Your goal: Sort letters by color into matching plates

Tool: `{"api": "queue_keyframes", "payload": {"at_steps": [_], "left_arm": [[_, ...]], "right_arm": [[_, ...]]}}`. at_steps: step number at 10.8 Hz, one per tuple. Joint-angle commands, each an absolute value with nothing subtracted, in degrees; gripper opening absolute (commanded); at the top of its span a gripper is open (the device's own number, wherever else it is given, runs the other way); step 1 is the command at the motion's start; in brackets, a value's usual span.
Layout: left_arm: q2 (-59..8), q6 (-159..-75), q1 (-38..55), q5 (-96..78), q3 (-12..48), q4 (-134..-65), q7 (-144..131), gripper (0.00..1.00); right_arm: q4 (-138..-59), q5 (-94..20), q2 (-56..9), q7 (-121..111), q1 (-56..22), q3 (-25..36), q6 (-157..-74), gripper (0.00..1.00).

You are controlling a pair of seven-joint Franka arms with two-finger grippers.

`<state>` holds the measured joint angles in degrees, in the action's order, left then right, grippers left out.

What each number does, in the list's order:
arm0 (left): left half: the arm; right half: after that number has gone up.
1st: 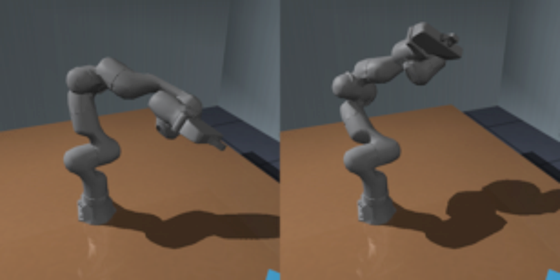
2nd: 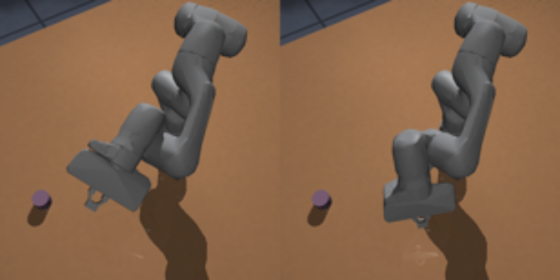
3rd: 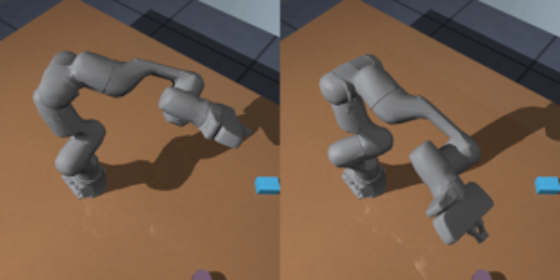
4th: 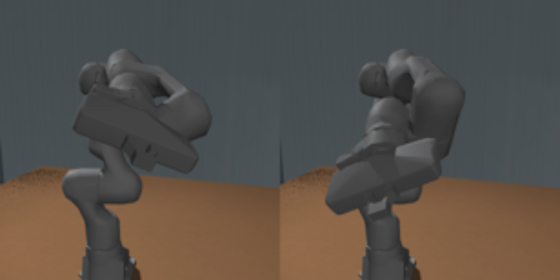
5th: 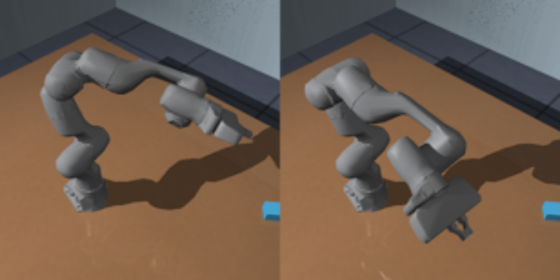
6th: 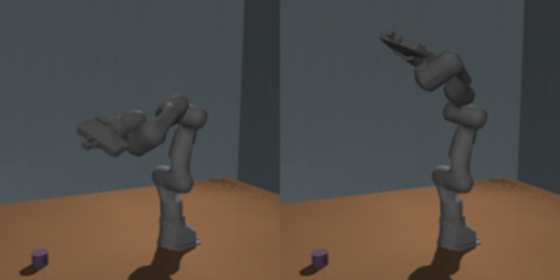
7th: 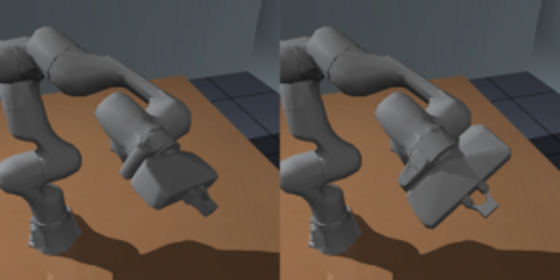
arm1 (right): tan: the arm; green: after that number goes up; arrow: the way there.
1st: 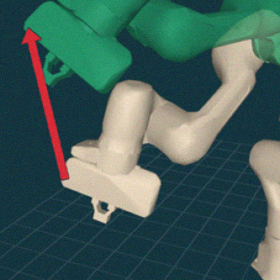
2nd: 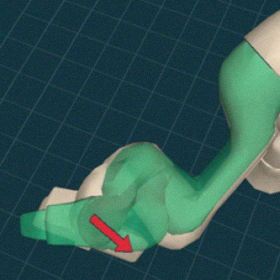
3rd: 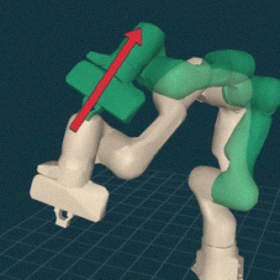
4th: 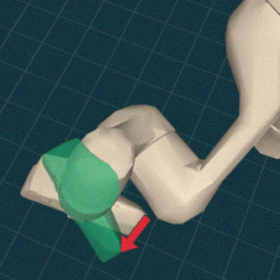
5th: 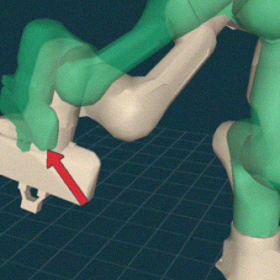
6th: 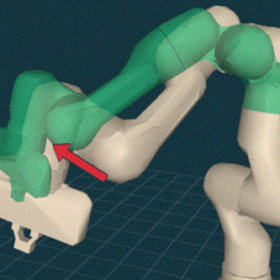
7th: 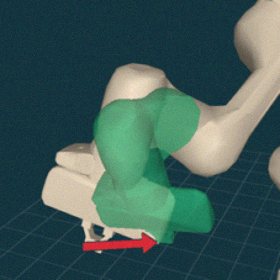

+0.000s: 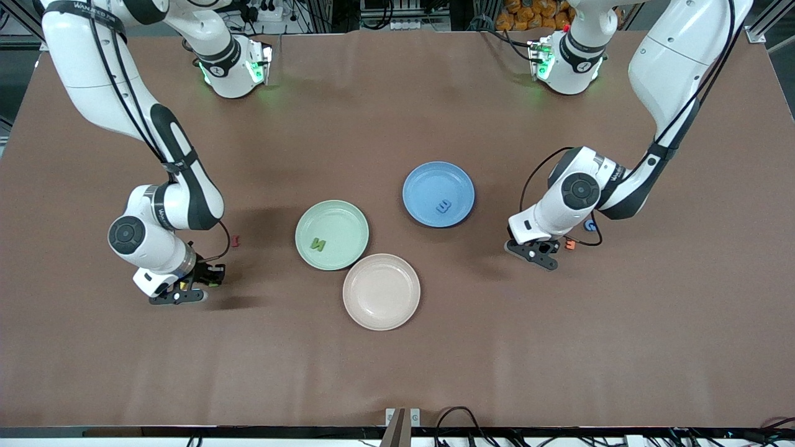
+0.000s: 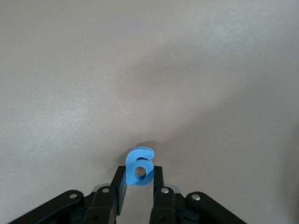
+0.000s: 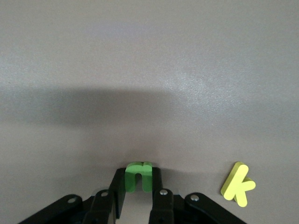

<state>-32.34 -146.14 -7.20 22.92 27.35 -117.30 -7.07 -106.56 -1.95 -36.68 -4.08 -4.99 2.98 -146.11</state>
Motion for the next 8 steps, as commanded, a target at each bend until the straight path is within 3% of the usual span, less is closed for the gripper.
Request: {"api": "queue_keyframes", "payload": {"at_steps": [1, 8], "left_arm": [[-30.5, -143.0, -7.5, 24.3, 30.1, -117.3, -13.3, 0.0], [-30.5, -141.3, -7.3, 24.3, 31.8, -117.2, -18.8, 0.0]], "right_arm": [[-105.4, -1.4, -37.0, -4.4, -3.7, 2.6, -145.6, 0.28], [-105.3, -2.2, -35.2, -4.3, -3.3, 2.5, -143.4, 0.28]]}}
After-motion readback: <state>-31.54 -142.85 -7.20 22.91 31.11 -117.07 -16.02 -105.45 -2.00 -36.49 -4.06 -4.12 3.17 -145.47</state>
